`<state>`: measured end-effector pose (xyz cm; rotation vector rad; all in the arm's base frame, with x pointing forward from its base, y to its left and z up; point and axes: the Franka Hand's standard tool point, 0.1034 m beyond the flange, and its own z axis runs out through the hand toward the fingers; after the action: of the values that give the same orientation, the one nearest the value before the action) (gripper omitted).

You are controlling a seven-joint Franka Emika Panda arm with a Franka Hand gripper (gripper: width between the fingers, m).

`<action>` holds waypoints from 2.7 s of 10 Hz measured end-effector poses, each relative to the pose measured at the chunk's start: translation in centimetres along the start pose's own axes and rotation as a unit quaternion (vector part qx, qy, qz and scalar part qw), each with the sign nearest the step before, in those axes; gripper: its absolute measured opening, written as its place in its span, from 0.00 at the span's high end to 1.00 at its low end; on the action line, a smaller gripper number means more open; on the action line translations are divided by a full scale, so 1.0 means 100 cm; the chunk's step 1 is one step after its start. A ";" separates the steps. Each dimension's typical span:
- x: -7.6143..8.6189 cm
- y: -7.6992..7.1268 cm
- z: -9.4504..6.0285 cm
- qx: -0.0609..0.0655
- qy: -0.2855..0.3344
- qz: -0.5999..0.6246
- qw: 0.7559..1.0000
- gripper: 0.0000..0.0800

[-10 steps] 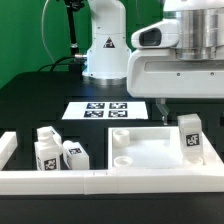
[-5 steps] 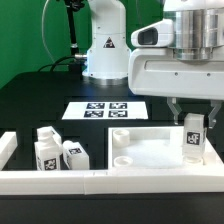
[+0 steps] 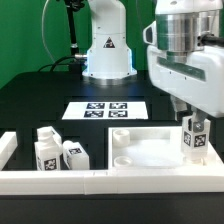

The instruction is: Assemble one leg

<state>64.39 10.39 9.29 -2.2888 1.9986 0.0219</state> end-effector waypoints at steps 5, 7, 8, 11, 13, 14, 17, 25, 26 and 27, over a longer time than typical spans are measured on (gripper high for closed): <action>-0.005 0.003 0.001 0.021 -0.024 0.121 0.992 0.41; -0.006 0.003 0.002 0.022 -0.009 -0.079 0.997 0.24; -0.008 0.003 0.004 0.023 -0.006 -0.153 0.988 0.20; -0.006 0.004 0.004 0.023 -0.002 -0.249 0.968 0.19; -0.004 0.003 0.006 0.019 0.008 -0.333 0.943 0.19; -0.004 0.002 0.010 0.014 0.017 -0.377 0.926 0.19; -0.003 0.002 0.010 0.015 0.016 -0.349 0.937 0.47; -0.006 0.006 0.012 0.030 0.000 0.136 0.990 0.64; -0.006 0.006 0.012 0.029 0.000 0.115 0.993 0.64; -0.006 0.006 0.012 0.029 0.000 0.107 0.994 0.64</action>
Offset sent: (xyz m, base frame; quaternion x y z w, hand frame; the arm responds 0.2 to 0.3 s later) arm 0.0000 0.0000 0.0000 0.0000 0.0000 0.0000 1.0000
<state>63.80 11.02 8.14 -2.0306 2.2051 -0.0203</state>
